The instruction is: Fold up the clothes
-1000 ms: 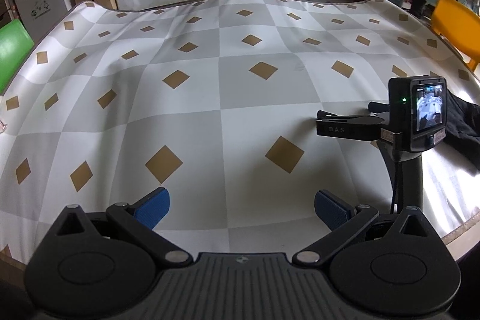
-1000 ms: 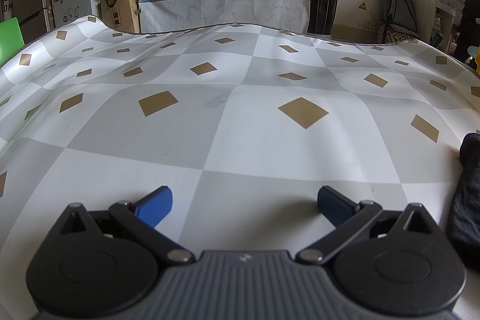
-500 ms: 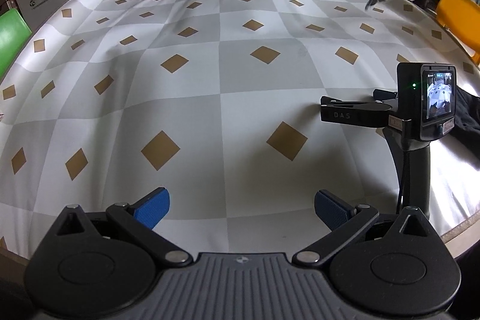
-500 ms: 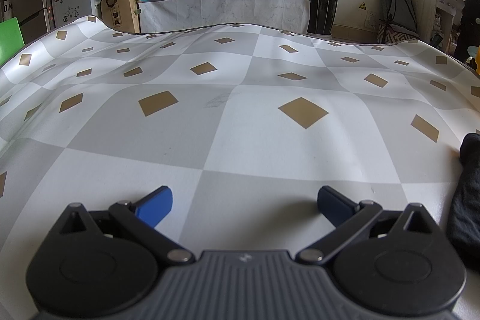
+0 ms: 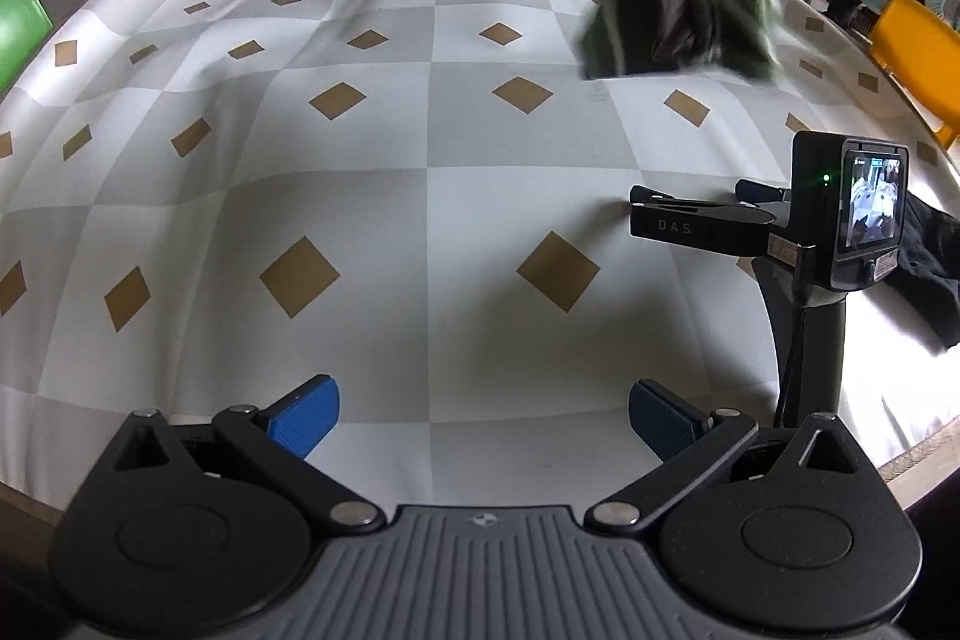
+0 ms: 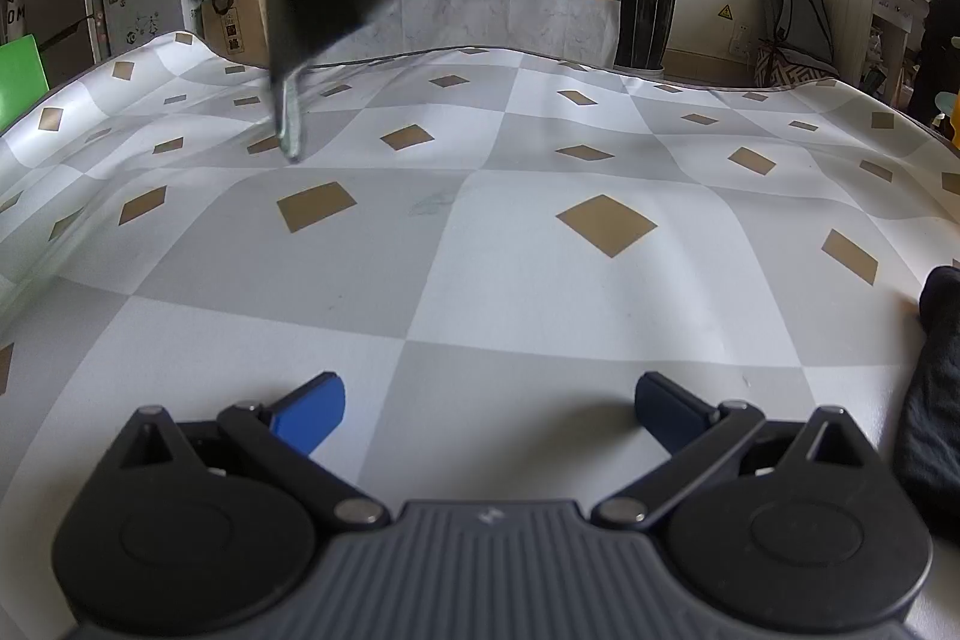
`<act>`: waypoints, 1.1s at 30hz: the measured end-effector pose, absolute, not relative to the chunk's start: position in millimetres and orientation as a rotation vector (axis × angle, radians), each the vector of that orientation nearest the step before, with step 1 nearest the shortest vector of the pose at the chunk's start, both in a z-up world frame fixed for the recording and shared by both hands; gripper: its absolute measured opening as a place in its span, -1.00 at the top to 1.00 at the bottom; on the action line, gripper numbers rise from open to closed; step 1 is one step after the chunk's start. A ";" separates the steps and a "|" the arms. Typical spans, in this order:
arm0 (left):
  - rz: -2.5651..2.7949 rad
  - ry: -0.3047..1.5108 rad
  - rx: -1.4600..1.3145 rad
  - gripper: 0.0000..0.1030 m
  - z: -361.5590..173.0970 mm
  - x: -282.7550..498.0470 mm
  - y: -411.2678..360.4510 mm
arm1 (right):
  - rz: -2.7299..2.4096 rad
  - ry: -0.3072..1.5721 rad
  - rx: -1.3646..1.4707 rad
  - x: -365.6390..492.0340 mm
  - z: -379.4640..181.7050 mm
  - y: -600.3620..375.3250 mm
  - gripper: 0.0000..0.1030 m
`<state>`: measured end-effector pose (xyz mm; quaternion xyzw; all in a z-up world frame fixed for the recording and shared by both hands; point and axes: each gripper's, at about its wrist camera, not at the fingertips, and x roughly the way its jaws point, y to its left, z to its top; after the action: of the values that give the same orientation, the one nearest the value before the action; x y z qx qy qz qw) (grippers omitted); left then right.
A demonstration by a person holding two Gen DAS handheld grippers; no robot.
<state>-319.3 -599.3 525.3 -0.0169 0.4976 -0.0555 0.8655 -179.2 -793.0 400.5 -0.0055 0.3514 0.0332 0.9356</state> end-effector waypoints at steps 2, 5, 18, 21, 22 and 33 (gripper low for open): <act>-0.114 1.050 -0.036 -1.00 524.4 -318.8 -599.7 | 0.068 0.718 -0.011 -179.2 400.5 -793.0 -1.00; -0.103 1.063 -0.049 -1.00 522.8 -316.9 -598.5 | 0.068 0.718 -0.011 -179.2 400.5 -792.9 -1.00; -0.092 1.078 -0.067 -1.00 519.2 -313.9 -600.3 | 0.067 0.719 -0.011 -179.2 400.4 -793.1 -1.00; -0.089 1.077 -0.057 -1.00 519.8 -314.1 -601.4 | 0.067 0.719 -0.011 -179.2 400.4 -793.1 -1.00; -0.089 1.079 -0.061 -1.00 519.7 -313.8 -601.2 | 0.067 0.719 -0.011 -179.1 400.4 -793.2 -1.00; -0.063 1.075 -0.066 -1.00 520.8 -313.1 -600.0 | 0.067 0.719 -0.011 -179.1 400.4 -793.2 -1.00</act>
<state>-313.1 -600.0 520.8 -0.0314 0.5118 -0.0301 0.8580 -179.1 -793.2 400.4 -0.0053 0.3517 0.0329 0.9355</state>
